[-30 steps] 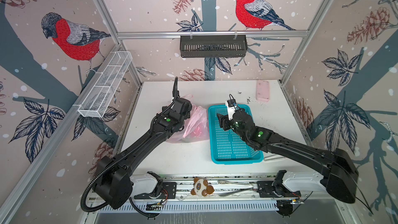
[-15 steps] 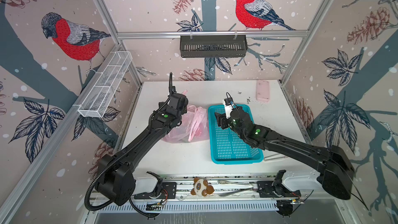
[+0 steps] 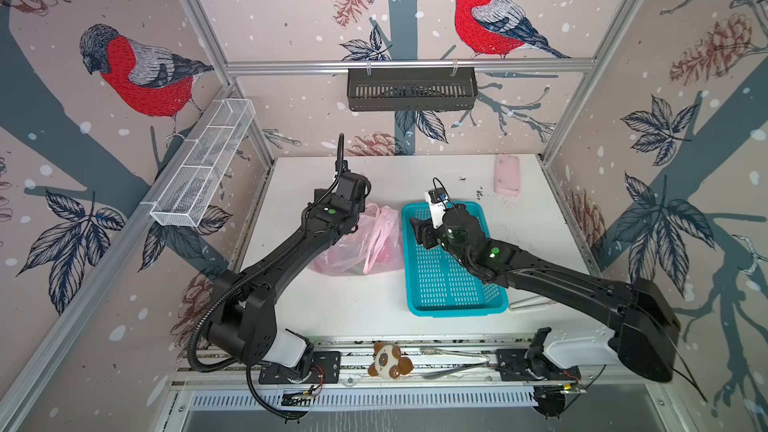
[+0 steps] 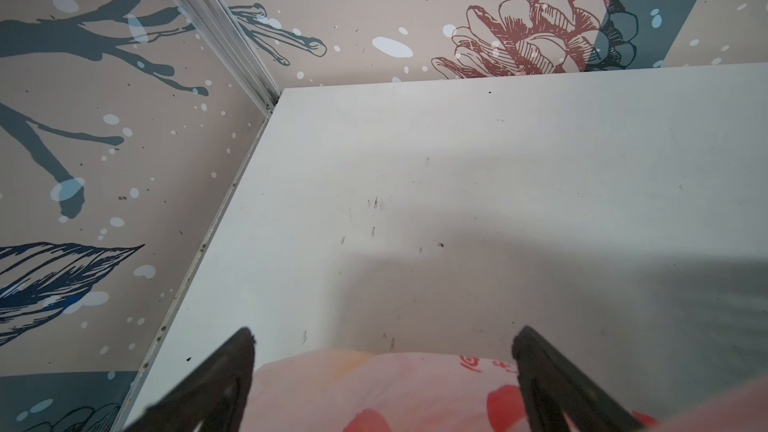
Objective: Untie the knot of the plastic bag and take out the fruit
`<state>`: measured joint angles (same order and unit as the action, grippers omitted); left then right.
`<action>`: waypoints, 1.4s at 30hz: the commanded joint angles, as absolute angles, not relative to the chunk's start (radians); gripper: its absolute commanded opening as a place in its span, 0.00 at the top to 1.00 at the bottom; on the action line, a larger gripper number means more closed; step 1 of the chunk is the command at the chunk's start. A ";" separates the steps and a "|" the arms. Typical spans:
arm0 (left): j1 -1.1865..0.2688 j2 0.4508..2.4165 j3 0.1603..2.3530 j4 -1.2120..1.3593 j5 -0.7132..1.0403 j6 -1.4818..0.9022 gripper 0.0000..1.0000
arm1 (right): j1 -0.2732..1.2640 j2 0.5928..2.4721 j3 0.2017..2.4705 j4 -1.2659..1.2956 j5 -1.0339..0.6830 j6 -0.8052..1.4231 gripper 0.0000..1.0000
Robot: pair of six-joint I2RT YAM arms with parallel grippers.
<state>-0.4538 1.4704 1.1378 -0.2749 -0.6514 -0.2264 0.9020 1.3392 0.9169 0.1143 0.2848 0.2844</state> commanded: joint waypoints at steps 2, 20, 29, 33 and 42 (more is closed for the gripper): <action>-0.479 1.473 1.172 -0.293 -0.802 -0.205 0.06 | 0.894 1.350 0.927 0.150 0.256 0.278 0.30; -0.485 1.296 1.085 -0.429 -0.977 -0.294 0.26 | 0.900 1.421 1.017 0.134 0.213 0.253 0.30; -0.452 1.202 1.018 -0.436 -0.865 -0.344 0.45 | 0.940 1.461 1.080 0.083 0.248 0.210 0.30; -0.443 1.165 1.003 -0.409 -0.825 -0.348 0.61 | 0.976 1.462 1.099 0.050 0.314 0.190 0.29; -0.428 1.088 0.965 -0.372 -0.729 -0.337 0.86 | 1.078 1.412 1.088 -0.029 0.527 0.156 0.29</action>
